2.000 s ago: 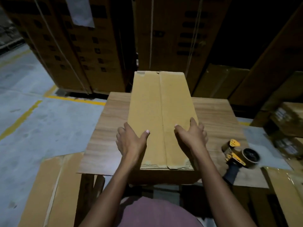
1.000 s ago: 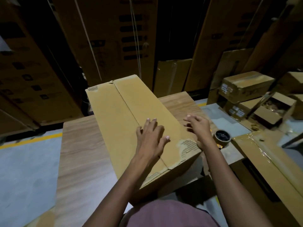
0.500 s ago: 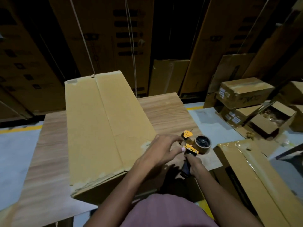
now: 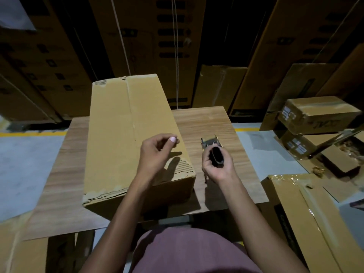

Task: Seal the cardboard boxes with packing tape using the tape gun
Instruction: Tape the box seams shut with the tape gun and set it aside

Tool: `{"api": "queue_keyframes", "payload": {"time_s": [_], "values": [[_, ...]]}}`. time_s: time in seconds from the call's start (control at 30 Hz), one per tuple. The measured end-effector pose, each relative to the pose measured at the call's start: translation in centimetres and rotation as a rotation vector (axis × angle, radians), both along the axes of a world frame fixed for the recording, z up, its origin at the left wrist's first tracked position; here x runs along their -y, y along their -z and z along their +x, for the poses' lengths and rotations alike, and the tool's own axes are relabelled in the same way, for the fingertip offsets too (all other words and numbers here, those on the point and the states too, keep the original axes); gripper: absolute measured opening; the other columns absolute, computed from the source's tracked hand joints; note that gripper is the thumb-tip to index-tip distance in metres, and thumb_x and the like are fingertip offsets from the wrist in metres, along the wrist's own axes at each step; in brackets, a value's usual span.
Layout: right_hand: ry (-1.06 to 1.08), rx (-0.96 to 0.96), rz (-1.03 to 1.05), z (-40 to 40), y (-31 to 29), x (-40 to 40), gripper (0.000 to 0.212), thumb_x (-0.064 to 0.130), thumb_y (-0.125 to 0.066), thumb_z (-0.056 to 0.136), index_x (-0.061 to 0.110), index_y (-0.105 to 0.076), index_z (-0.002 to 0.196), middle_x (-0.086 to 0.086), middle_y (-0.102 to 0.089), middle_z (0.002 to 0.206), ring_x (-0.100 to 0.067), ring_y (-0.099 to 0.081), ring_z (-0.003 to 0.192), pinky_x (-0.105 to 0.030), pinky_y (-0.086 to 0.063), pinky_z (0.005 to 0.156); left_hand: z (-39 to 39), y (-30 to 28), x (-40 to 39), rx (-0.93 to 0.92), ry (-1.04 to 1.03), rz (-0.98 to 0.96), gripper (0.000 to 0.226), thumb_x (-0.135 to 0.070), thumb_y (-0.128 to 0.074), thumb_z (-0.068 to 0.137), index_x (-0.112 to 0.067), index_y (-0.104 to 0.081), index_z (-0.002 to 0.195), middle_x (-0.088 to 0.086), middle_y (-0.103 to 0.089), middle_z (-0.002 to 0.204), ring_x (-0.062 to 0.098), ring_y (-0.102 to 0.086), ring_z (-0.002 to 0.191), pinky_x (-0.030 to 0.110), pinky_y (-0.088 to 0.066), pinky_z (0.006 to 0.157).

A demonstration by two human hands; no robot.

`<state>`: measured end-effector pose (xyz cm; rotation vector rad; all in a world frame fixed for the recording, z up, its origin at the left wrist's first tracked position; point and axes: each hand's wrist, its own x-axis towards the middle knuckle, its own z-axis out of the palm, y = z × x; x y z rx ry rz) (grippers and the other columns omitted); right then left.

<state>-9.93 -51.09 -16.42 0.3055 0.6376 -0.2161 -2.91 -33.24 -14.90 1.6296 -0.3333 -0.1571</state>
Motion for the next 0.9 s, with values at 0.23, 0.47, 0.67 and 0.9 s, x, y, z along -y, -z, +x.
{"api": "queue_keyframes", "payload": {"time_s": [0.23,0.47,0.67,0.9], "values": [[-0.32,0.34,-0.226,2.5,-7.6,-6.6,0.032,-0.018,-0.075,0.064,0.003,-0.063,0.085,-0.007,-0.063,0.068,-0.019,-0.065,0.052,-0.029,-0.061,0.053,1.4,-2.2,-5.8,-0.022,-0.186,-0.035,0.013,-0.023,-0.064,0.1,-0.018,-0.075,0.106,-0.002,-0.079,0.095,0.013,-0.073,0.096,0.028,-0.054,0.073],[-0.583,0.234,-0.752,4.9,-4.7,-15.8,0.007,0.007,-0.056,0.078,0.011,-0.055,0.083,0.002,-0.048,0.06,-0.01,-0.048,0.043,-0.023,-0.045,0.042,7.0,0.0,-14.8,0.253,-0.328,0.262,0.023,-0.026,-0.066,0.098,-0.011,-0.075,0.114,-0.003,-0.072,0.105,-0.007,-0.064,0.094,0.009,-0.051,0.073],[-0.596,0.062,-0.919,8.1,-2.1,-20.9,0.009,0.003,-0.05,0.091,0.01,-0.053,0.085,-0.001,-0.048,0.061,-0.013,-0.047,0.044,-0.024,-0.044,0.043,14.1,5.7,-18.6,0.47,-0.061,0.504,0.044,-0.043,-0.05,0.092,-0.015,-0.071,0.119,0.006,-0.066,0.128,0.024,-0.055,0.123,0.055,-0.043,0.101],[-0.512,-0.083,-1.119,7.8,-0.8,-22.2,0.005,0.004,-0.059,0.082,0.007,-0.057,0.084,-0.006,-0.047,0.062,-0.017,-0.046,0.045,-0.026,-0.043,0.044,11.7,7.7,-16.7,0.399,0.025,0.361,0.045,-0.037,-0.038,0.091,-0.023,-0.078,0.106,-0.007,-0.067,0.132,0.018,-0.042,0.139,0.036,-0.023,0.104]]}}
